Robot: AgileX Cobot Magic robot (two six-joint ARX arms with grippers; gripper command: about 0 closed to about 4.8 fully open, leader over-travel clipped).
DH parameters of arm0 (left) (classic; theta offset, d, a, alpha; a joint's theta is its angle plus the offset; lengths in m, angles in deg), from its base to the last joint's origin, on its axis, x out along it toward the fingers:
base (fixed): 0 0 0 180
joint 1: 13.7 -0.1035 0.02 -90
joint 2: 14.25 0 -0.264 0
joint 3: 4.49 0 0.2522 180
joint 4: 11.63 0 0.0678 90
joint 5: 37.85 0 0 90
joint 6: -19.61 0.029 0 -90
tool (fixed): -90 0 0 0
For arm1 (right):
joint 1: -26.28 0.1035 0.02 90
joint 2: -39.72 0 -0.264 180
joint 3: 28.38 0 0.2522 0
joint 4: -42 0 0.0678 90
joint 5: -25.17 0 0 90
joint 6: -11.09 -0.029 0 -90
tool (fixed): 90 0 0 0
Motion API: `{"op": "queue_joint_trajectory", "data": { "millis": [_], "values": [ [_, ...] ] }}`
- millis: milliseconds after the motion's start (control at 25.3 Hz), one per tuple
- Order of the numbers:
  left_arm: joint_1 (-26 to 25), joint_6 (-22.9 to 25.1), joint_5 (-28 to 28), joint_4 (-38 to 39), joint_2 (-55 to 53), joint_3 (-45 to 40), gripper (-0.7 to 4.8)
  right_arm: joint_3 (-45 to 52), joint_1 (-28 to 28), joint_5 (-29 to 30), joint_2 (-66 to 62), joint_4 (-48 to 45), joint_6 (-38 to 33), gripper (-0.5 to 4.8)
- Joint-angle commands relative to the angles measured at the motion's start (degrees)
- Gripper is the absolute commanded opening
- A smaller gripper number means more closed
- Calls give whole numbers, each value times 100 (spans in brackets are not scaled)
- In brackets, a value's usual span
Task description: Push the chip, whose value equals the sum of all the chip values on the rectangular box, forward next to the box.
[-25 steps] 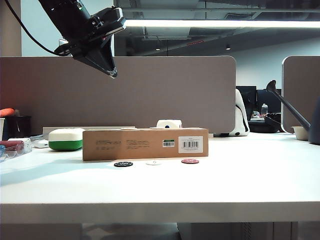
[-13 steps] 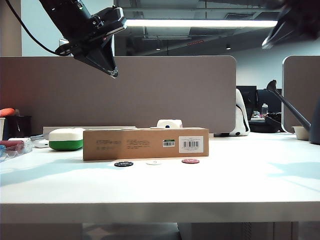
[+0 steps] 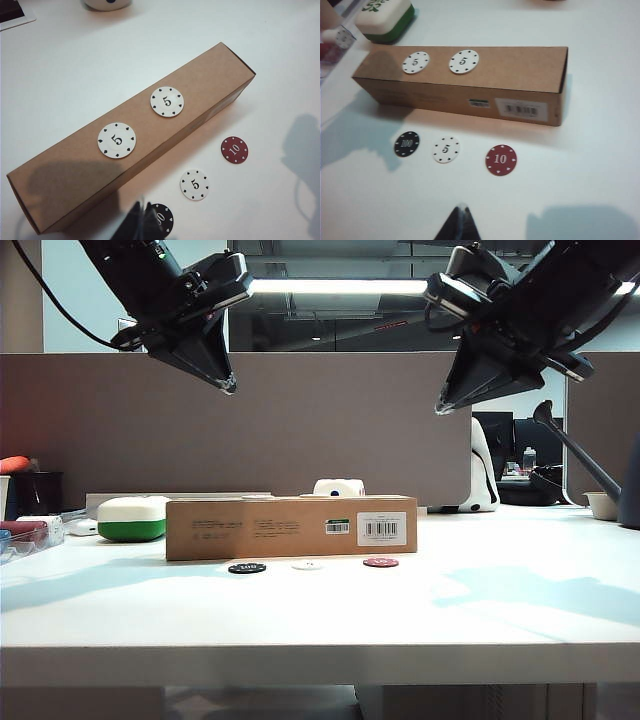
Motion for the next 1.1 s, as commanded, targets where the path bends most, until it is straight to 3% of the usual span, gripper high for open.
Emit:
{"op": "queue_joint_trajectory", "data": {
  "millis": [39, 473, 710, 1105],
  "values": [
    [4, -2, -4, -129, 17, 26, -5, -26, 7, -133, 22, -50, 68, -5],
    [28, 0, -24, -114, 13, -2, -5, -26, 7, -229, -83, 98, 302, -5],
    [9, -2, -22, -109, 4, -2, -5, -26, 13, 2, -525, 404, 645, -5],
    [13, -2, -22, 243, -57, -31, -5, -28, 13, 289, -1130, 116, 654, -5]
  ]
}}
